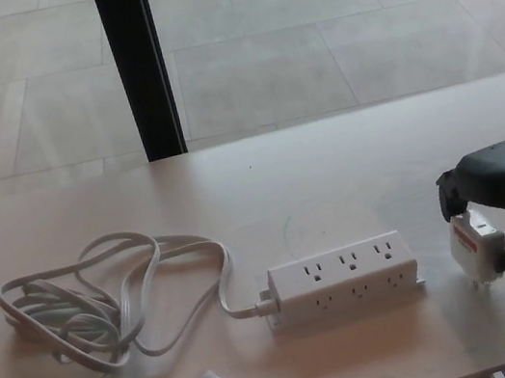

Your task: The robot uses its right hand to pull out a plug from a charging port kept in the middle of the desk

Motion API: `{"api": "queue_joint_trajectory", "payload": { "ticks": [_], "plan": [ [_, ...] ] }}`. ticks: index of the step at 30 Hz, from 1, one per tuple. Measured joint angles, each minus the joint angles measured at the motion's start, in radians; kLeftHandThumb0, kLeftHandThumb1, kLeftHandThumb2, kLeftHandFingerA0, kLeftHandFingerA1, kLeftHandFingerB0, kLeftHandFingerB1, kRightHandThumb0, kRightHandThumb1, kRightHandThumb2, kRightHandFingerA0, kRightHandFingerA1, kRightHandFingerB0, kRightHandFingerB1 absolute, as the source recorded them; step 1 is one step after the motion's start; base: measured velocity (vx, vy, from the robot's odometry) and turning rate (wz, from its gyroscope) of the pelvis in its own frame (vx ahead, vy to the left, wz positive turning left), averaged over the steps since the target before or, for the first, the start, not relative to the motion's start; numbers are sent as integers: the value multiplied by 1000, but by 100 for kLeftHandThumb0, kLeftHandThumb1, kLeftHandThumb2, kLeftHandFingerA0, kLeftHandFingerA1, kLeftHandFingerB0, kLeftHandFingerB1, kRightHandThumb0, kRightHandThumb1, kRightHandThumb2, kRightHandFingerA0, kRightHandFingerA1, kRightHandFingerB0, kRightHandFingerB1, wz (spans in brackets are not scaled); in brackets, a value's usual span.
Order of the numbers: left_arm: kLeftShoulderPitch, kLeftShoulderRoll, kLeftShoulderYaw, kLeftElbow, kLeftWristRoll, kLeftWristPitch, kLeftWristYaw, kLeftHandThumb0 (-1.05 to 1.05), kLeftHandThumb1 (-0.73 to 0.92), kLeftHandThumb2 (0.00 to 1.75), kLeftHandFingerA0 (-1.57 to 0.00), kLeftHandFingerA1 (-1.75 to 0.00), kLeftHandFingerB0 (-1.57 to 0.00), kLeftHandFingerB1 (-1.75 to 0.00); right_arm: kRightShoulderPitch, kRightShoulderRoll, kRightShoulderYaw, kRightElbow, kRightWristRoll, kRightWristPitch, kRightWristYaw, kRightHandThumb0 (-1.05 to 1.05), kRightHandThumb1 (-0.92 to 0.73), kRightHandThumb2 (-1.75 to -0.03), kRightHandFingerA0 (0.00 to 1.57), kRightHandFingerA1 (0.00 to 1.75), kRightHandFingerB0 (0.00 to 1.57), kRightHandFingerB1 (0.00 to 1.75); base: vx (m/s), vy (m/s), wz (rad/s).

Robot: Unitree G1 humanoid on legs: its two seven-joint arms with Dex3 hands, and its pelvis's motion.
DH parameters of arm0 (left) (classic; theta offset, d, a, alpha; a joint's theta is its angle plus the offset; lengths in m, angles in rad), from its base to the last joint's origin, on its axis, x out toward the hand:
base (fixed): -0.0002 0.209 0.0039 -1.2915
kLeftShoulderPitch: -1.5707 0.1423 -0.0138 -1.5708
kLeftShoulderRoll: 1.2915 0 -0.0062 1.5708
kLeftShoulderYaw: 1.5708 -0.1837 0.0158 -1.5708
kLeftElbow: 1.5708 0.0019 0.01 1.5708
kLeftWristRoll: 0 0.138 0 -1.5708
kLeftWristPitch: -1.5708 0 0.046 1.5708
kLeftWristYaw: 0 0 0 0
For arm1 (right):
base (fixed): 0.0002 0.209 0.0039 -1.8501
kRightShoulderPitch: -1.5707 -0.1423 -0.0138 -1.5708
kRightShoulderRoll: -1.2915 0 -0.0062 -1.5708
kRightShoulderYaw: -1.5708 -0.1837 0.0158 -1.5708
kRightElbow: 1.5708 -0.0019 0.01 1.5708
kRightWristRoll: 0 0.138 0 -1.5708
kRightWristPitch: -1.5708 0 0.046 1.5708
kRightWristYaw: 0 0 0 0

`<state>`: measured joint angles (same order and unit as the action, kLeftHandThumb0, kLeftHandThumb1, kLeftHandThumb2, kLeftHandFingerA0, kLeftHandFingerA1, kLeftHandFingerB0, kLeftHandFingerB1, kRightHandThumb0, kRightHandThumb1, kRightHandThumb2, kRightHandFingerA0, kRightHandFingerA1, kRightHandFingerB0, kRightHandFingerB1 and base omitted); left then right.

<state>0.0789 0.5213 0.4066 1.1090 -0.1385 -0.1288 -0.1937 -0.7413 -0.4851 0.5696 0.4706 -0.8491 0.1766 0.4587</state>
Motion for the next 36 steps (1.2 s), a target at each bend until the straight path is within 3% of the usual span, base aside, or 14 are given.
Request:
{"api": "queue_joint_trajectory", "payload": {
  "ticks": [4, 8, 10, 11, 14, 16, 18, 19, 20, 31, 33, 34, 35, 36],
  "plan": [
    [0, 0, 0, 3, 0, 0, 0, -76, 92, 70, -72, -53, -49, -40, -28, -7, 23, 8, -17, 20, 51, -105, -52, -94, 90, 137, 0, 1, 0, 0, 0],
    [5, 0, 2, 0, 0, 0, 0, -76, 92, 71, -73, -55, -49, -40, -59, -34, 39, 19, -31, 38, 109, -95, -46, -93, 89, 123, 2, 7, 0, 0, 0],
    [10, 0, 3, -3, -1, 0, 0, -76, 92, 70, -70, -51, -49, -40, -68, -43, 45, 28, -39, 46, 135, -100, -63, -60, 86, 121, 0, 11, 0, 0, 0],
    [11, 0, 4, -3, -1, 0, 0, -77, 92, 69, -70, -52, -50, -41, -72, -47, 46, 31, -41, 49, 148, -100, -49, -96, 89, 114, 0, 0, 0, 0, 0],
    [9, 0, 6, 5, -1, 0, 0, -77, 92, 70, -69, -52, -50, -41, -92, -55, 36, 32, -41, 61, 192, -100, -48, -98, 87, 115, 0, 0, 0, 0, 0],
    [7, 0, 6, 9, -2, 0, 0, -76, 92, 69, -73, -54, -50, -41, -101, -60, 20, 27, -38, 66, 216, -105, -67, -63, 87, 135, 0, 9, 0, 0, 0],
    [7, 0, 8, 9, -2, 0, 0, -76, 92, 69, -73, -54, -50, -41, -111, -67, -14, 11, -24, 69, 242, -105, -51, -87, 92, 130, 0, 8, 0, 0, 0],
    [7, 0, 9, 9, -3, 0, 0, -76, 92, 69, -72, -52, -50, -40, -120, -70, -28, 2, -18, 71, 254, -102, -66, -61, 80, 120, 0, 15, 0, 0, 0],
    [6, 0, 9, 10, -3, 0, -1, -76, 92, 70, -72, -53, -49, -41, -131, -76, -46, -10, -10, 74, 268, -96, -49, -95, 88, 121, 5, 7, 0, 0, 0],
    [13, 0, 16, 13, -4, 0, -1, -77, 92, 71, -69, -53, -48, -41, -67, -285, -391, -175, 136, 66, 352, -78, -60, -105, 90, 129, 0, 36, 0, 0, 0],
    [12, 0, 16, 13, -3, 0, -1, -74, 92, 72, -68, -53, -47, -41, -29, -319, -459, -179, 156, 64, 353, -91, -68, -102, 102, 123, 9, 39, 0, 0, 0],
    [12, 0, 15, 12, -3, 0, -1, -76, 92, 74, -68, -53, -47, -40, -5, -335, -496, -179, 163, 64, 353, -90, -82, -65, 99, 119, 14, 35, 0, 0, 0],
    [12, 0, 15, 12, -3, 0, -1, -70, 75, 112, -63, -65, -42, -54, 9, -344, -517, -179, 168, 64, 353, -90, -62, -105, 109, 112, 10, 51, 0, 0, 0],
    [12, 0, 15, 11, -3, 1, -1, -75, 92, 71, -69, -54, -48, -41, 31, -353, -550, -179, 174, 63, 353, -98, -82, -65, 119, 112, 15, 57, 0, 0, 0]
  ]
}}
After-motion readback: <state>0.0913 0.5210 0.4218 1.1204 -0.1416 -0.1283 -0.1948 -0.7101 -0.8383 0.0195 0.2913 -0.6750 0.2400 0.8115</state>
